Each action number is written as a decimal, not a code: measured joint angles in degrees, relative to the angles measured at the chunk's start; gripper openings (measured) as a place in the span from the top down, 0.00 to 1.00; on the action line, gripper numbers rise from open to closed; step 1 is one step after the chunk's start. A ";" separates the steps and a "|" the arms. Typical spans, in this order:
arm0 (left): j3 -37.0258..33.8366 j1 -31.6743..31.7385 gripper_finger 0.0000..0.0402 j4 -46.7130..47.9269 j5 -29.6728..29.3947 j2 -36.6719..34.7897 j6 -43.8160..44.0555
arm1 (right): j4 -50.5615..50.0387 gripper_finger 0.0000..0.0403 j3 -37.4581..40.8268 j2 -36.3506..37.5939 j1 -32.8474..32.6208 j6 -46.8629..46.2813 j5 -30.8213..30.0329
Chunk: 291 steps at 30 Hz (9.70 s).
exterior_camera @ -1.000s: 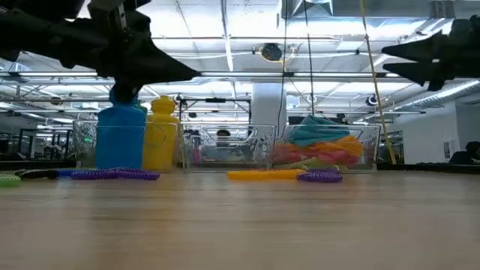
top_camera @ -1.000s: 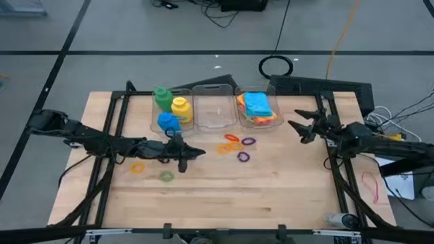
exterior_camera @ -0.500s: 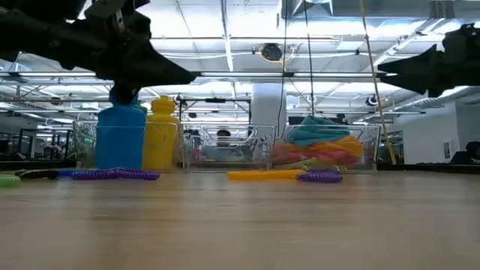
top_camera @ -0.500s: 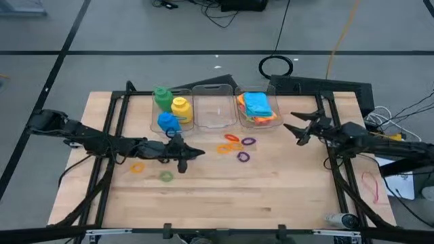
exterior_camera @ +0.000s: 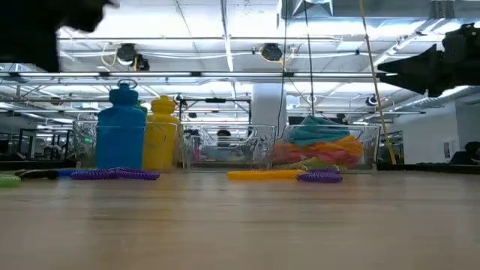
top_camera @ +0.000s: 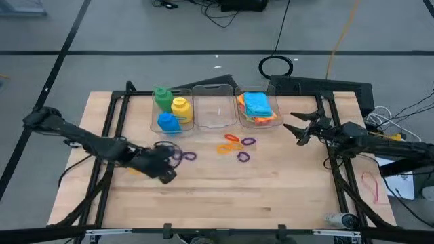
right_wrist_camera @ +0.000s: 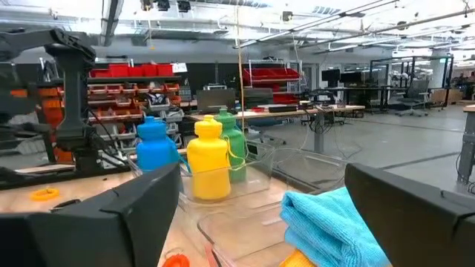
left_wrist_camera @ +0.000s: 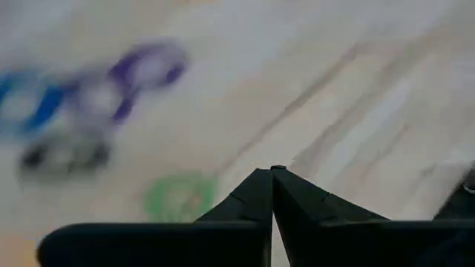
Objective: Pick & Place Sports Items
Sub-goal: Put the yellow wrist coil into the middle transparent container, then put the green wrist coil into the middle transparent container
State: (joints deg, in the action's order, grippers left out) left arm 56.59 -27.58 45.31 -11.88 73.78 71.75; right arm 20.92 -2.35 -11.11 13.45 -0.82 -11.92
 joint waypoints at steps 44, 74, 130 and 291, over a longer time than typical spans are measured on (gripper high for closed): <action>-26.38 -11.42 0.44 -1.36 2.58 1.79 44.74 | 0.20 0.28 0.04 0.02 -0.01 0.00 0.00; -15.33 -11.18 0.99 -5.24 -13.64 2.11 27.98 | 0.16 0.28 0.04 0.00 -0.01 0.00 0.01; -2.46 41.69 0.75 -62.62 -7.24 21.95 -49.98 | 0.18 0.28 0.02 0.02 0.00 0.00 0.02; -5.76 7.63 0.99 -67.92 20.89 7.67 -75.07 | 0.18 0.28 0.00 0.00 -0.02 -0.02 0.00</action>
State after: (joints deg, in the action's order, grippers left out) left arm 50.83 -19.96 -22.61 9.01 81.45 -3.33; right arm 21.10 -2.35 -11.11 13.44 -0.84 -11.92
